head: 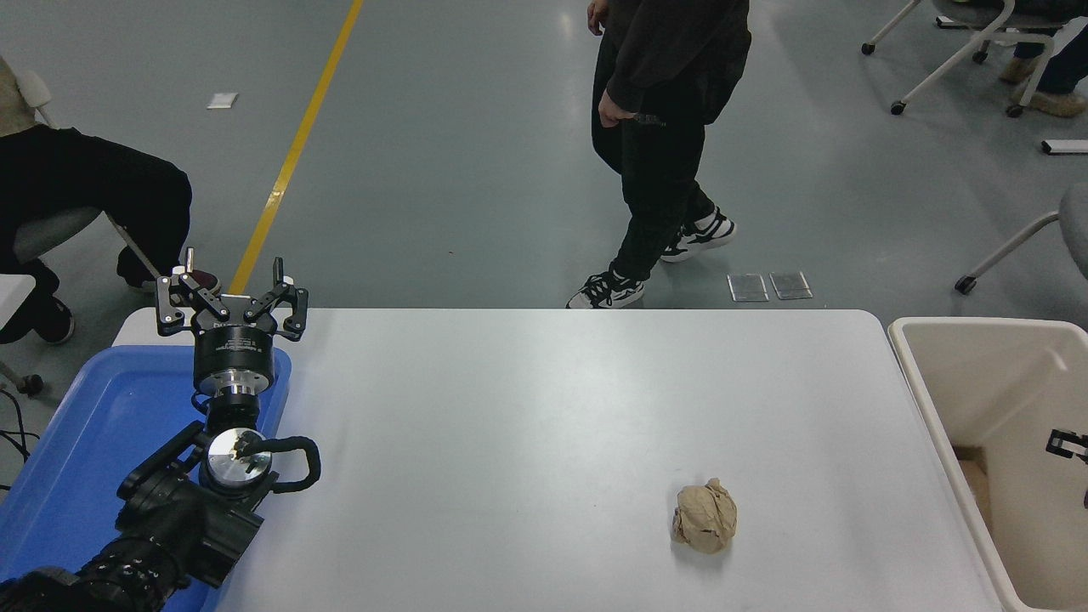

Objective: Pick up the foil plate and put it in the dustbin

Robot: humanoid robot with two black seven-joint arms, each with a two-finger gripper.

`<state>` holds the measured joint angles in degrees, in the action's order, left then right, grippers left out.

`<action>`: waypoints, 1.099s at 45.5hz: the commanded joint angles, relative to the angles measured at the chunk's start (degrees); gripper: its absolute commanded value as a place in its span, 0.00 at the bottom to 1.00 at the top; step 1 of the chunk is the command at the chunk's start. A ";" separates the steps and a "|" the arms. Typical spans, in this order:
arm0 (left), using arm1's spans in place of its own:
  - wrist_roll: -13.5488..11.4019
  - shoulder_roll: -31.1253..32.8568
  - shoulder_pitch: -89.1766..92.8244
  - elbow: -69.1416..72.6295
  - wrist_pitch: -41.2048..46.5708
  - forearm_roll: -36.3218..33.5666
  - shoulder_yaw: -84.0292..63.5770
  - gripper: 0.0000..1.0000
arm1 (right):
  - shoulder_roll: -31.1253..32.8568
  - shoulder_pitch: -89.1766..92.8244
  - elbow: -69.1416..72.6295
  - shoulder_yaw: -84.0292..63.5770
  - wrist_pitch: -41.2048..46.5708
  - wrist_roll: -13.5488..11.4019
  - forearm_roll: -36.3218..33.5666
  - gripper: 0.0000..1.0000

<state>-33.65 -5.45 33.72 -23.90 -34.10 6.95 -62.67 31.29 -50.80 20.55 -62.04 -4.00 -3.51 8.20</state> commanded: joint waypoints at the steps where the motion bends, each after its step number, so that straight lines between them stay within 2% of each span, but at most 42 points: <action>1: -0.01 0.09 0.03 0.00 0.00 0.00 0.00 0.99 | 2.64 -11.14 5.80 -6.07 0.48 -0.10 8.58 1.00; 7: -0.01 0.09 0.03 0.00 0.00 0.00 0.00 0.99 | 5.45 -23.70 19.06 -9.68 0.57 -0.10 9.29 1.00; 15: -0.01 0.08 0.03 0.00 0.00 0.00 0.00 0.99 | 5.10 -43.39 38.57 -13.81 1.80 -0.27 9.03 1.00; 20: -0.01 0.00 0.03 0.00 0.00 0.00 0.09 0.99 | 2.65 -54.99 47.19 -14.95 7.85 -0.36 7.19 1.00; 27: -0.01 0.00 0.03 0.00 0.00 0.00 0.00 0.99 | -0.34 -70.73 57.04 -13.99 19.89 0.17 -0.02 1.00; 39: -0.01 0.00 -0.06 0.00 0.00 0.00 0.09 0.99 | -7.99 -80.68 67.07 -13.20 28.95 0.43 -2.04 1.00; 50: -0.01 0.00 -0.06 0.00 0.00 0.00 0.00 0.99 | -9.75 -84.02 71.11 -12.06 35.81 1.05 -5.38 1.00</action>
<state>-33.66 -5.45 33.68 -23.90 -34.10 6.95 -62.65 24.58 -128.70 85.70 -74.96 24.60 -2.94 5.84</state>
